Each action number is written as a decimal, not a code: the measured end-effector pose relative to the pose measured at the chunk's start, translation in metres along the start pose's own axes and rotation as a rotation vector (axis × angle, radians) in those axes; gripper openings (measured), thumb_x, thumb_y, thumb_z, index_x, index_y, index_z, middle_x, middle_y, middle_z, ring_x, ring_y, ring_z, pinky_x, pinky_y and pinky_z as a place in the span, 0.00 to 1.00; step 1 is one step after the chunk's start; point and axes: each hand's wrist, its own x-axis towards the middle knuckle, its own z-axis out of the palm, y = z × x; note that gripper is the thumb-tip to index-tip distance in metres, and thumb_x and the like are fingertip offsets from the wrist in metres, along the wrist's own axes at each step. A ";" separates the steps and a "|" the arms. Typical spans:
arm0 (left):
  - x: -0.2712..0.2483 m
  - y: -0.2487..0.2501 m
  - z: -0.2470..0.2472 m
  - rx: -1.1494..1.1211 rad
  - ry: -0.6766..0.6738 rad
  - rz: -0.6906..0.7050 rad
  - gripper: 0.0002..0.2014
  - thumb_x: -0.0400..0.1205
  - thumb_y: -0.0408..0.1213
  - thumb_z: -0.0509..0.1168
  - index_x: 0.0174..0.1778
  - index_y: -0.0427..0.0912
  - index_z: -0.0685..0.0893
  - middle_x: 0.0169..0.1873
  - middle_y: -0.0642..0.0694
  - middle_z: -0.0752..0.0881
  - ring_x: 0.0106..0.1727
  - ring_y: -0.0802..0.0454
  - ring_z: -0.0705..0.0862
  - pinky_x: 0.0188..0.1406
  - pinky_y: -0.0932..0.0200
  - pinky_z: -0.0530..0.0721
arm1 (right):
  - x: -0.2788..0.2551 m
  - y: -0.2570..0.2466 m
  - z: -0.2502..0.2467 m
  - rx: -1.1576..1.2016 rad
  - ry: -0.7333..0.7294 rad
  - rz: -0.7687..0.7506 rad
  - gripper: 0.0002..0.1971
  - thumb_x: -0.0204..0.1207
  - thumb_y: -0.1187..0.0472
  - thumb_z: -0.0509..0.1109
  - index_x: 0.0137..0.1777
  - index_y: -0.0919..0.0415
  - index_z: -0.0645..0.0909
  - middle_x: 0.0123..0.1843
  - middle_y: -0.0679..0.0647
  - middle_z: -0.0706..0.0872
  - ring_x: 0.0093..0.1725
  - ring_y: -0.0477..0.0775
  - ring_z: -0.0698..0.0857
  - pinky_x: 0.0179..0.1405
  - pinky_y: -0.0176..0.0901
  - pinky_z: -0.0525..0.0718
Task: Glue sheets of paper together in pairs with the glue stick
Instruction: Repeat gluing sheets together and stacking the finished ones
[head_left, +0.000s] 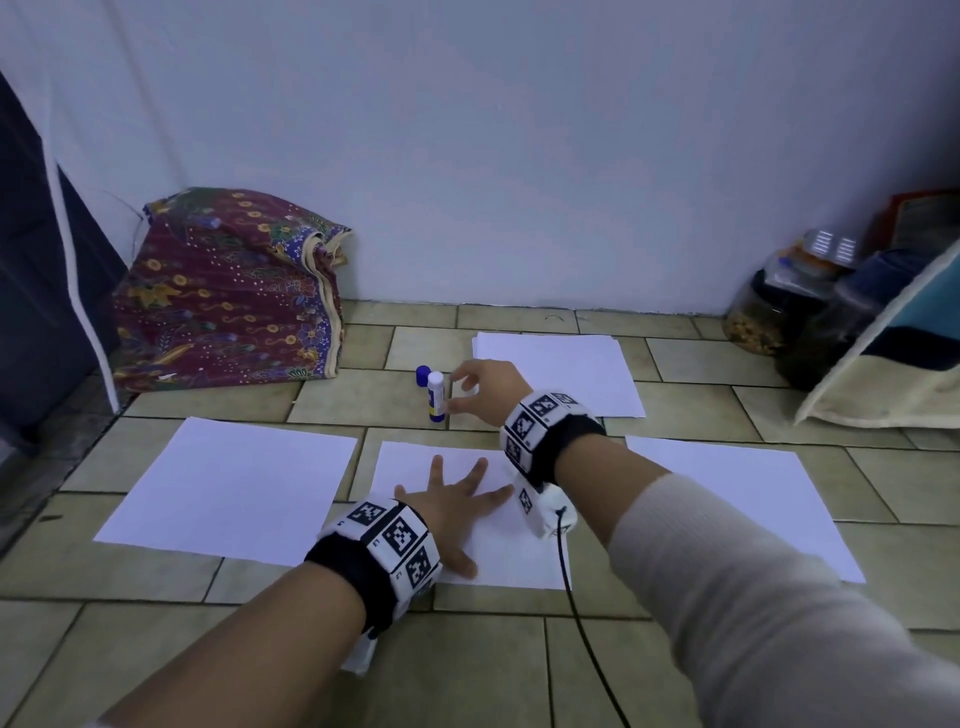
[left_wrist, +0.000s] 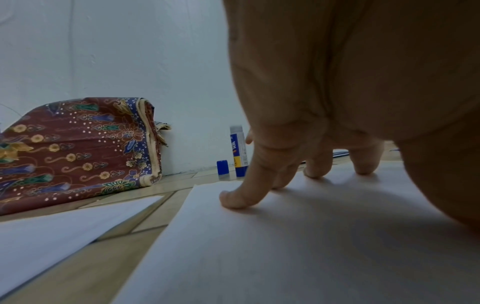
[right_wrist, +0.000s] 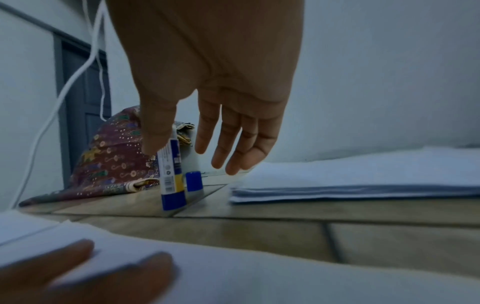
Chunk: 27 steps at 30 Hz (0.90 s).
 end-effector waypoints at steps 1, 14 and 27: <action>0.001 0.000 0.000 -0.003 0.002 0.007 0.49 0.78 0.51 0.70 0.82 0.65 0.37 0.81 0.56 0.29 0.80 0.29 0.30 0.69 0.15 0.55 | 0.005 -0.002 0.002 0.015 0.002 -0.002 0.24 0.70 0.51 0.78 0.65 0.56 0.80 0.60 0.52 0.84 0.58 0.49 0.82 0.51 0.36 0.76; -0.001 -0.002 -0.006 0.045 0.064 -0.002 0.50 0.77 0.54 0.71 0.82 0.65 0.38 0.83 0.52 0.33 0.82 0.31 0.38 0.72 0.23 0.63 | -0.029 0.019 -0.029 0.502 0.014 0.060 0.04 0.79 0.57 0.67 0.46 0.55 0.76 0.39 0.53 0.82 0.39 0.57 0.86 0.36 0.48 0.86; 0.018 0.013 -0.029 0.146 0.292 0.134 0.42 0.73 0.61 0.71 0.76 0.43 0.64 0.78 0.48 0.62 0.74 0.47 0.64 0.62 0.47 0.77 | -0.068 0.068 -0.049 0.060 0.168 0.045 0.11 0.70 0.66 0.77 0.51 0.61 0.81 0.46 0.55 0.85 0.40 0.50 0.79 0.32 0.26 0.73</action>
